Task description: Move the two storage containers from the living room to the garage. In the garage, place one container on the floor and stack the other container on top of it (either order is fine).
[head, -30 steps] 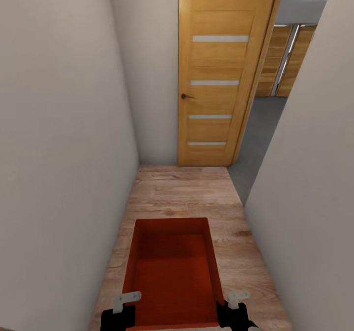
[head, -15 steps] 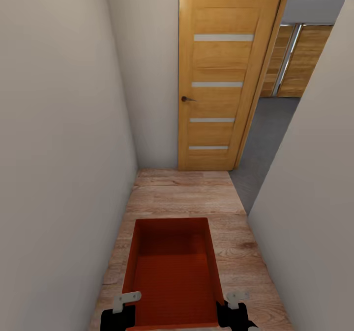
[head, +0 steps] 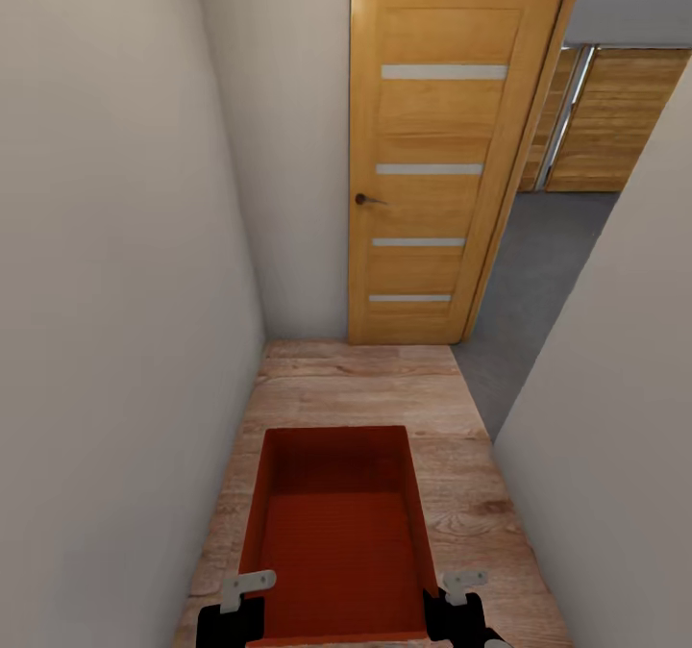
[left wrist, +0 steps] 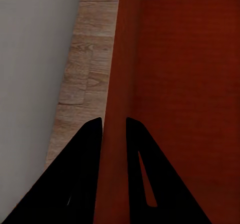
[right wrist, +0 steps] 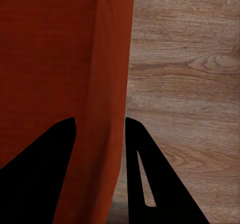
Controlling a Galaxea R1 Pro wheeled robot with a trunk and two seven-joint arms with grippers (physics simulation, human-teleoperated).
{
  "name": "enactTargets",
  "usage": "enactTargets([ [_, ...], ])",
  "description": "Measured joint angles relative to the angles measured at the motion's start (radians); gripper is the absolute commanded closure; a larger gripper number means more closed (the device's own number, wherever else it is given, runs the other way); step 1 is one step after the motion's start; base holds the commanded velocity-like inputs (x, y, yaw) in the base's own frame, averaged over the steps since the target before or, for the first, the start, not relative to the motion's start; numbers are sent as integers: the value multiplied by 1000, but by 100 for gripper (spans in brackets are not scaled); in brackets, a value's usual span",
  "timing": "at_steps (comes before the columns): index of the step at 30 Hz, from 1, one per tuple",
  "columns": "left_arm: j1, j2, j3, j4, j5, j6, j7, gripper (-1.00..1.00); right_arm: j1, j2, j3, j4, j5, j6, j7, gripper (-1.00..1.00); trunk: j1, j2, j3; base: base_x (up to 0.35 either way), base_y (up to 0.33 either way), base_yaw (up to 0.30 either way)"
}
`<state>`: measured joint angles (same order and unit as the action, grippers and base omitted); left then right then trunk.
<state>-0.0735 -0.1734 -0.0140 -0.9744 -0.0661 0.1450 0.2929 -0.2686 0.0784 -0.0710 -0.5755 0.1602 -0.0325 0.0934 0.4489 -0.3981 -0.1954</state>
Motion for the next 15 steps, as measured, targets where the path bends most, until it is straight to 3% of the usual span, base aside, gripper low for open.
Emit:
enactTargets([
  [10,0,0,0,0,0,0,0,100,0,0,0,0,0,0,0,100,0,0,0,316,0,-3],
  [15,0,0,0,2,0,0,0,100,0,0,0,0,0,1,0,100,0,0,0,316,0,-173],
])
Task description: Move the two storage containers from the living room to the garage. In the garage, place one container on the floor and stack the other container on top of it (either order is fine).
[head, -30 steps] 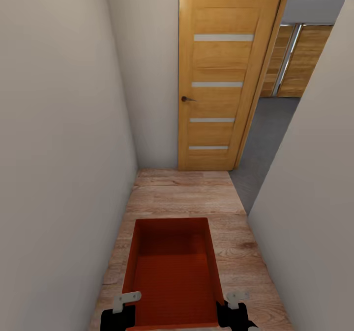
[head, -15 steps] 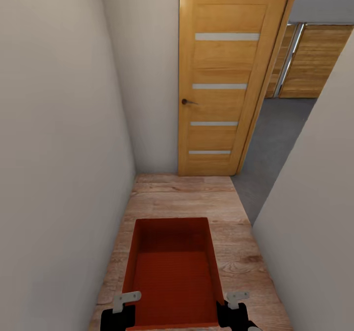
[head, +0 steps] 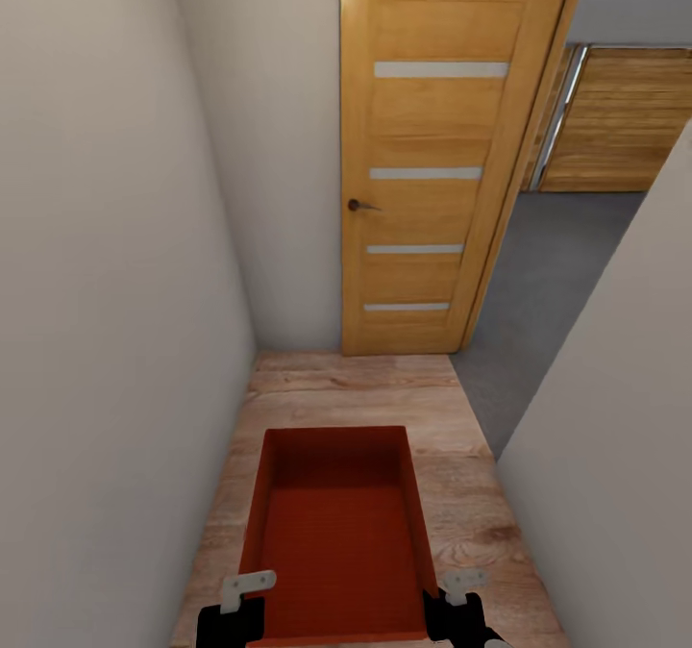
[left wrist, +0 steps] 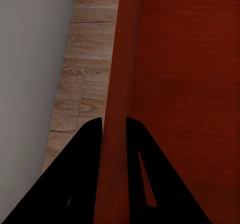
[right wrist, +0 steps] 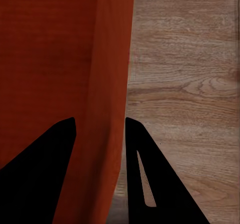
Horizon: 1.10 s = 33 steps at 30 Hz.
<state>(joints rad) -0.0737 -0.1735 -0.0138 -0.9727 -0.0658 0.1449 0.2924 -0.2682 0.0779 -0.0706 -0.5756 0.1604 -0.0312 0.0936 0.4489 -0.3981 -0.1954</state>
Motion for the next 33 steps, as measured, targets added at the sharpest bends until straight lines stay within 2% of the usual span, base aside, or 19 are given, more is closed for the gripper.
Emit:
enactTargets([
  [6,0,0,1,-1,0,0,0,100,-1,0,0,0,0,0,1,100,0,0,0,310,89,-286],
  [26,0,0,2,1,1,0,-1,100,0,0,2,0,0,2,-1,100,0,0,0,259,219,-291],
  [33,0,0,2,1,1,0,-1,100,0,0,2,0,0,2,-1,100,0,0,0,255,225,-109],
])
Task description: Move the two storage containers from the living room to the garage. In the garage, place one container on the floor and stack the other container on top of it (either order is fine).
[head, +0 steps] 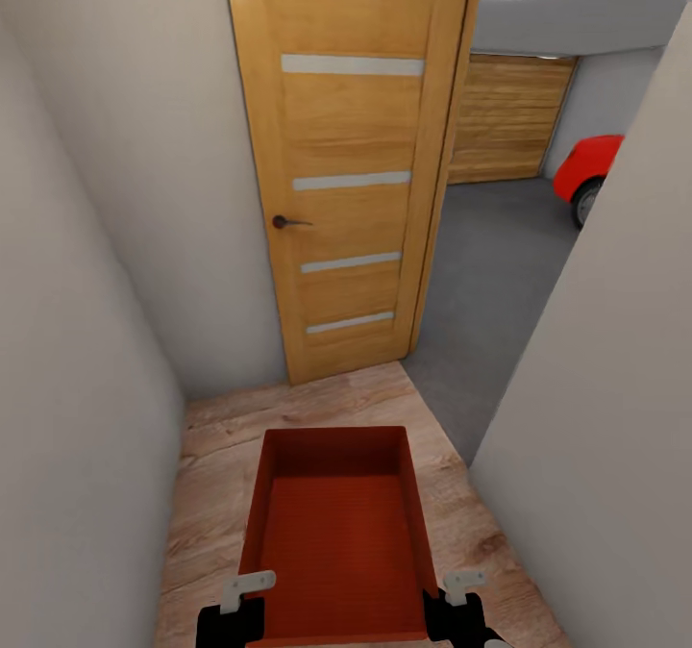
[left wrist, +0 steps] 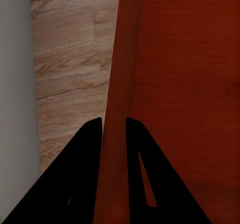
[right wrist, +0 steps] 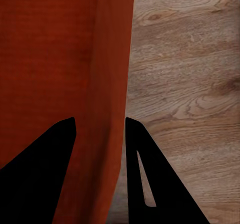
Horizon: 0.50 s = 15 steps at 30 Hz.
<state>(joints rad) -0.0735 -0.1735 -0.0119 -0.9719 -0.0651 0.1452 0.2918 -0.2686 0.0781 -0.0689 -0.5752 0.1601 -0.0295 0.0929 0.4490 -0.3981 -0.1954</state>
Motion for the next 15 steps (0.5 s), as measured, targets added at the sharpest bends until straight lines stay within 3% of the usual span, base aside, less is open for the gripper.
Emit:
enactTargets([
  [8,0,0,-1,-2,0,0,1,100,0,0,-1,0,0,-1,1,100,0,0,0,259,218,-10],
  [15,0,0,-2,0,0,0,1,100,0,-1,0,-1,0,0,0,100,0,0,2,296,182,-238],
])
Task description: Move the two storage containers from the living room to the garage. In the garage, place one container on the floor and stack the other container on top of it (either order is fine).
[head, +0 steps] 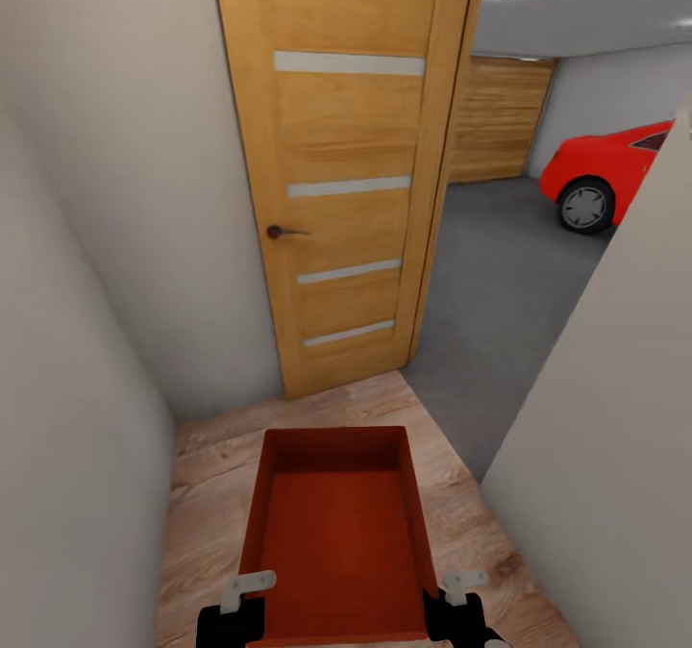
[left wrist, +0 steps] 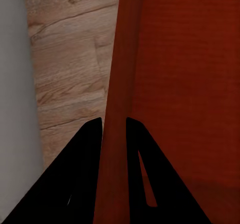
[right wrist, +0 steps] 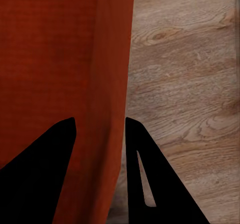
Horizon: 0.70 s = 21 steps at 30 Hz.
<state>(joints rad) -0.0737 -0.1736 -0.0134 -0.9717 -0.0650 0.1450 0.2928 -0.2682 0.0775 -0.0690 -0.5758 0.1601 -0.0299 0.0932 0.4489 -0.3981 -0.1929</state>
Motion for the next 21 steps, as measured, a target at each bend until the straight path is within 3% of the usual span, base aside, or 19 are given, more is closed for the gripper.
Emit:
enactTargets([
  [21,0,0,0,-1,-1,0,0,100,0,0,0,0,0,-1,0,100,0,0,13,303,176,-289],
])
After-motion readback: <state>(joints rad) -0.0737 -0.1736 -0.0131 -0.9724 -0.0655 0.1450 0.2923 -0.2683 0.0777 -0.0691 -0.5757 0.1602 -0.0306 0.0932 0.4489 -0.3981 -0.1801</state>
